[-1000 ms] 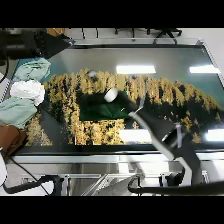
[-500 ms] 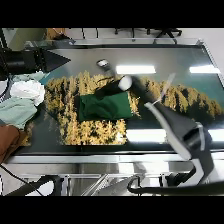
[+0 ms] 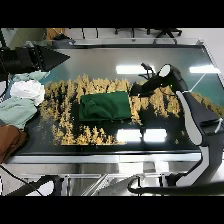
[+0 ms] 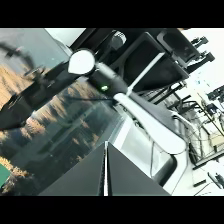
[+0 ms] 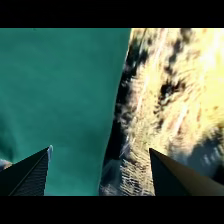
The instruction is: Fold the shirts.
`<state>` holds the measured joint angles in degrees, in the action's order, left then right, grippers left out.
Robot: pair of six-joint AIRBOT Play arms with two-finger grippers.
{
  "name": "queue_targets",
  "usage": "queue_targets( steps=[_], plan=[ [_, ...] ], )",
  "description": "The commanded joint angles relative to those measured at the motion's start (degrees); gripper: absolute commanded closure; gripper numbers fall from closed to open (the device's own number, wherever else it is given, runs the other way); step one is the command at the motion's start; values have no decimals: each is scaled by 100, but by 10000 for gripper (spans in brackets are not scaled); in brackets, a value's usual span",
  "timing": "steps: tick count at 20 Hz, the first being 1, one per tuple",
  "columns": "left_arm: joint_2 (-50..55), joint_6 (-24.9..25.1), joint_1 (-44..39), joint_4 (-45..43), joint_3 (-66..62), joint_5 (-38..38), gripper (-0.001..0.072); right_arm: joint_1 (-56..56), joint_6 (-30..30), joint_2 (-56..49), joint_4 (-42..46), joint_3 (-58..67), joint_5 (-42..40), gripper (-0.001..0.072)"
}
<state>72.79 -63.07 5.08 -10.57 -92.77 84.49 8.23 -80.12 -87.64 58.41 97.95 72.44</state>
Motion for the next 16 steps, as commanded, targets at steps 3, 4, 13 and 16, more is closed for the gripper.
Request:
queue_targets(
  steps=[3, 4, 13, 16],
  plan=[
    [-2, 7, 7, 2, 2, 66, 684, 92, 391, -796, -1128, -50, 138, 13],
    [-2, 9, 7, -20, 2, 107, 684, 94, 411, -896, -1270, -50, 120, 13],
    [7, 9, 2, -39, 2, 260, 684, 63, 1384, -1102, -3134, -13, 385, 687],
    [7, 7, 2, -39, 2, 260, 684, -334, 1416, -592, -3311, 315, 437, 688]
  ],
)
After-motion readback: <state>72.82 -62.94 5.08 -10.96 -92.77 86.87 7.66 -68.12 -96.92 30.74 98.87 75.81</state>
